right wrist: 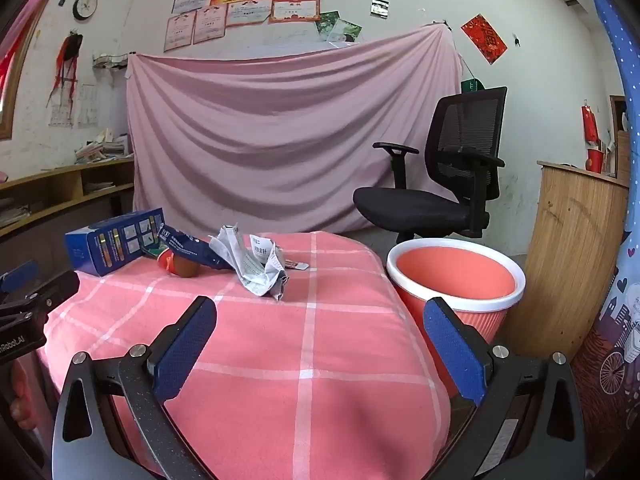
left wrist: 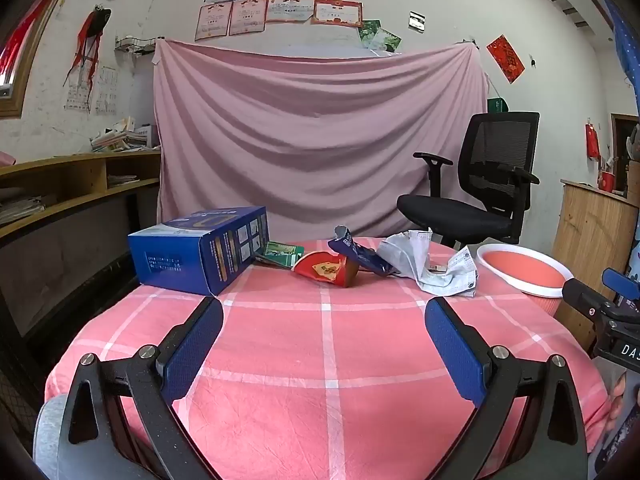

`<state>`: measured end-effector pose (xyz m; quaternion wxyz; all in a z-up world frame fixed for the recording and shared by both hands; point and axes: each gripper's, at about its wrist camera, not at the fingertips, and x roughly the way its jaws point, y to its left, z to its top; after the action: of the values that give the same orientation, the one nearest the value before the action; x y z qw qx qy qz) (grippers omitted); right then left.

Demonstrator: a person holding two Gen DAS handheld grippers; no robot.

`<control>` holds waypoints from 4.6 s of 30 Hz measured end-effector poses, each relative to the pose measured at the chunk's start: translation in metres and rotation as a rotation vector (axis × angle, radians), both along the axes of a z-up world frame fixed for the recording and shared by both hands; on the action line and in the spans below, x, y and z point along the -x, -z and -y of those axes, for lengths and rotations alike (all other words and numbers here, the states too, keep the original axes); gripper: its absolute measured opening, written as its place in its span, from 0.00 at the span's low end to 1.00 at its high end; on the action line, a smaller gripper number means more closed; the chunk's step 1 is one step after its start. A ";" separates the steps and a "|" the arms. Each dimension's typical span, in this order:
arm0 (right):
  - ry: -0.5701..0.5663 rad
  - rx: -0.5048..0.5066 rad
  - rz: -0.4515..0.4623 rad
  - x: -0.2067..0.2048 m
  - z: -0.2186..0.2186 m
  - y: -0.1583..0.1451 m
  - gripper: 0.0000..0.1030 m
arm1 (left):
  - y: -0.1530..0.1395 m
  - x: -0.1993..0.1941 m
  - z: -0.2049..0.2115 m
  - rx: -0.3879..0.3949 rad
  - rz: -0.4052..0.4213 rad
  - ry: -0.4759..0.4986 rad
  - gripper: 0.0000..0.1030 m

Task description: Collect trash

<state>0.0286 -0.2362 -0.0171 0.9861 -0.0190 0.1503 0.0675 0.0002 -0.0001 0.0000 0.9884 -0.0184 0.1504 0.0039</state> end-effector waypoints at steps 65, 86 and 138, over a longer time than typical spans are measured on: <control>-0.001 -0.006 -0.009 -0.001 -0.001 -0.001 1.00 | 0.001 -0.003 0.001 -0.005 -0.004 0.002 0.96; -0.001 -0.007 -0.010 -0.001 0.000 -0.001 1.00 | 0.001 -0.003 0.001 -0.005 -0.003 0.001 0.96; -0.074 -0.046 0.114 -0.083 0.006 -0.053 1.00 | -0.041 -0.086 -0.009 0.029 0.049 -0.019 0.96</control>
<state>0.1120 -0.2422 0.0361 0.9901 -0.0056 0.0913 0.1064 0.0866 0.0084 0.0406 0.9914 -0.0341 0.1258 0.0107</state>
